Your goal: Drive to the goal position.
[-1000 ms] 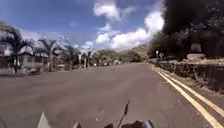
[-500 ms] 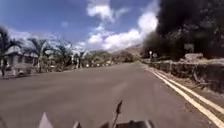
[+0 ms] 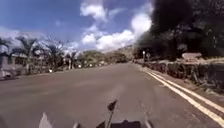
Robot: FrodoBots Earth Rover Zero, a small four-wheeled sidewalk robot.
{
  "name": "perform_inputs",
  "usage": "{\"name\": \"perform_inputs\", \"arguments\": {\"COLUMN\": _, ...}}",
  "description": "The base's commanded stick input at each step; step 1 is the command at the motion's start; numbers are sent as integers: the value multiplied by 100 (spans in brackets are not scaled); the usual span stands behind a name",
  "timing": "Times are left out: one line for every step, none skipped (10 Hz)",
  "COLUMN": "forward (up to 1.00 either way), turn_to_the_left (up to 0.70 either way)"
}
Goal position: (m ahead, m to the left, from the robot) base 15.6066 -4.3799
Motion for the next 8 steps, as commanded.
{"name": "perform_inputs", "arguments": {"forward": 70, "turn_to_the_left": 0}}
{"name": "perform_inputs", "arguments": {"forward": 70, "turn_to_the_left": -24}}
{"name": "perform_inputs", "arguments": {"forward": 70, "turn_to_the_left": -29}}
{"name": "perform_inputs", "arguments": {"forward": 70, "turn_to_the_left": -34}}
{"name": "perform_inputs", "arguments": {"forward": 70, "turn_to_the_left": -35}}
{"name": "perform_inputs", "arguments": {"forward": 70, "turn_to_the_left": -35}}
{"name": "perform_inputs", "arguments": {"forward": 70, "turn_to_the_left": -35}}
{"name": "perform_inputs", "arguments": {"forward": 70, "turn_to_the_left": -35}}
